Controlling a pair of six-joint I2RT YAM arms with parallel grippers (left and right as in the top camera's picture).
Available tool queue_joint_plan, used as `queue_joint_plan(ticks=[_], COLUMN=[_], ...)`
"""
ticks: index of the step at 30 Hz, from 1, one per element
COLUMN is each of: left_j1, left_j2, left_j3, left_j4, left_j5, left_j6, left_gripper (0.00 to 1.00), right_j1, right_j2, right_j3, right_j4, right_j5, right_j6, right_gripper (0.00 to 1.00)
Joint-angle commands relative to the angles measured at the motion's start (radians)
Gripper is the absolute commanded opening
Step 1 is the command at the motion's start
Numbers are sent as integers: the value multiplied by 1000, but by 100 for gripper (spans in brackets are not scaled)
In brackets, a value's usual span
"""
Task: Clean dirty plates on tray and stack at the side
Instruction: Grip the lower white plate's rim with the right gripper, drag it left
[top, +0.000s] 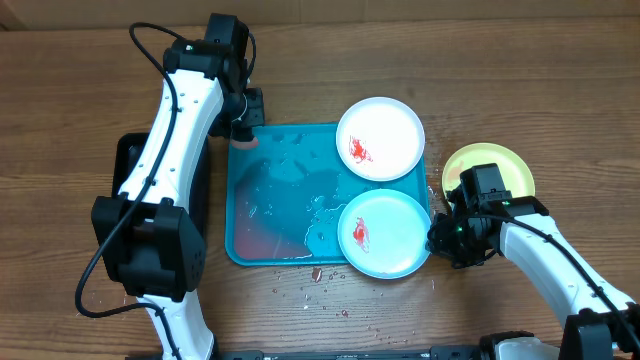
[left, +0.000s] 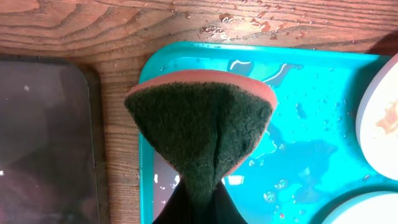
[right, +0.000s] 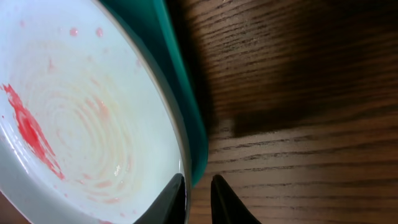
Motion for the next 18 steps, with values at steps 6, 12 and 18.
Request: queue_joint_plan(ticks=[6,12,18], left_j1=[4,4,4], left_j2=[-2,-2,-2], left_j3=[-5,-5,-5], left_j4=[7,7,7], left_j5=[11,10,11], left_j6=[19,19,19], left_gripper=[4,4,4], right_j1=[5,15,97], right_j2=[-3,-3,-3], right_j3=[-6,-5,58], right_j4=[3,3,5], right_j5=[-18,-66,-108], right_j6=[8,8,56], right_gripper=[4,4,4])
